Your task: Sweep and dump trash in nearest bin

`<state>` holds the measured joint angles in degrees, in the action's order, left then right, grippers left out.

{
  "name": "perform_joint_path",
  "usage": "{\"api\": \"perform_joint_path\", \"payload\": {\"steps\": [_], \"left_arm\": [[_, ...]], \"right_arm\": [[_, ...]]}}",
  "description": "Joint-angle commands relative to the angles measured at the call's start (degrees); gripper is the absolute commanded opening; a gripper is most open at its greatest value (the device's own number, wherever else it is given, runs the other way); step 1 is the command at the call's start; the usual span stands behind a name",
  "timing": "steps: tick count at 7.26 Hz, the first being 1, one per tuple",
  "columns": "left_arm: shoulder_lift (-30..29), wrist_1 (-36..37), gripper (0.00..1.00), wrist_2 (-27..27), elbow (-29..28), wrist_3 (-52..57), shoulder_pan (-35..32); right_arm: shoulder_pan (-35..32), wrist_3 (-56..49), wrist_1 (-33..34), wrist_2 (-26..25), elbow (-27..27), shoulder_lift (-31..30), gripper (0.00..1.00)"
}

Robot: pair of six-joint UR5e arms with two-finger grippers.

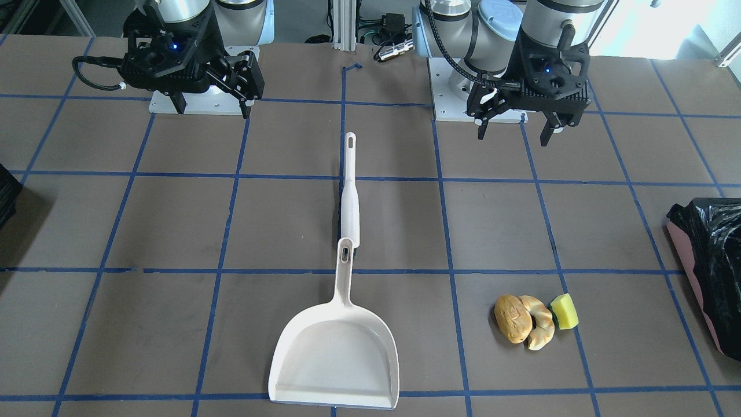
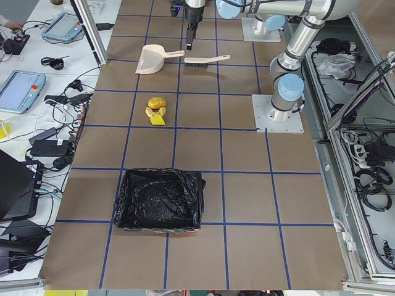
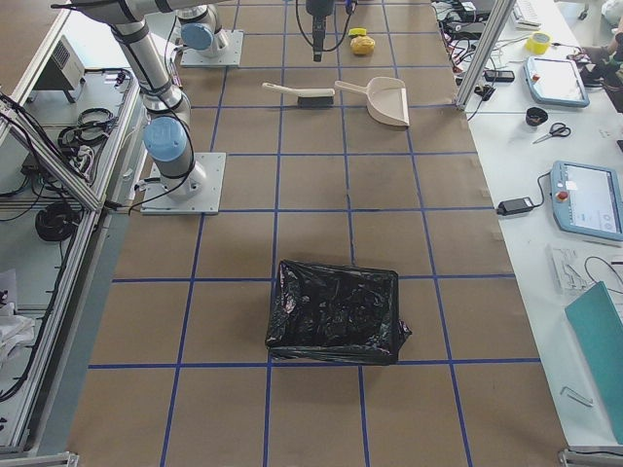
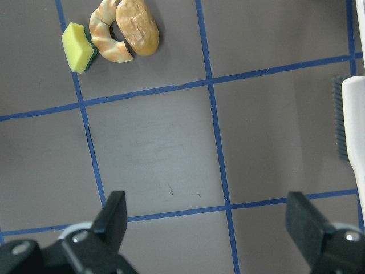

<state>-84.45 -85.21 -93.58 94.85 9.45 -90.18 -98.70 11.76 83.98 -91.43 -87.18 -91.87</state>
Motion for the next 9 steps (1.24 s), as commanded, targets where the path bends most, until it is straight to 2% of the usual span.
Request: {"api": "perform_joint_path", "payload": {"steps": [1,4,5,6,7,8,9], "left_arm": [[-1.1,0.6,1.0,0.4,-0.4,-0.8,0.1],[-7.8,9.3,1.0,0.8,-1.1,-3.7,0.0],[-10.3,10.1,1.0,0.9,-2.3,-3.7,-0.1],[-13.6,10.1,1.0,1.6,-4.9,-3.7,-0.2],[-17.0,10.1,1.0,1.7,-7.7,-3.7,-0.4],[-20.6,10.3,1.0,2.0,-10.6,-4.9,-1.2],[-24.4,13.6,1.0,3.5,-12.6,-8.3,-4.0]], "right_arm": [[-0.6,0.0,-0.1,-0.1,-1.1,-0.2,1.0],[-4.0,1.2,0.0,0.3,-4.3,-1.2,1.0],[-10.0,4.6,1.0,0.2,-7.7,-0.8,1.0],[-17.2,10.5,8.0,0.3,-13.7,-0.2,1.0],[-22.0,17.2,19.0,0.3,-20.4,2.1,1.0],[-24.8,21.9,25.7,0.4,-24.1,4.4,1.0],[-27.1,27.9,28.0,4.6,-24.9,8.0,0.96]]}}
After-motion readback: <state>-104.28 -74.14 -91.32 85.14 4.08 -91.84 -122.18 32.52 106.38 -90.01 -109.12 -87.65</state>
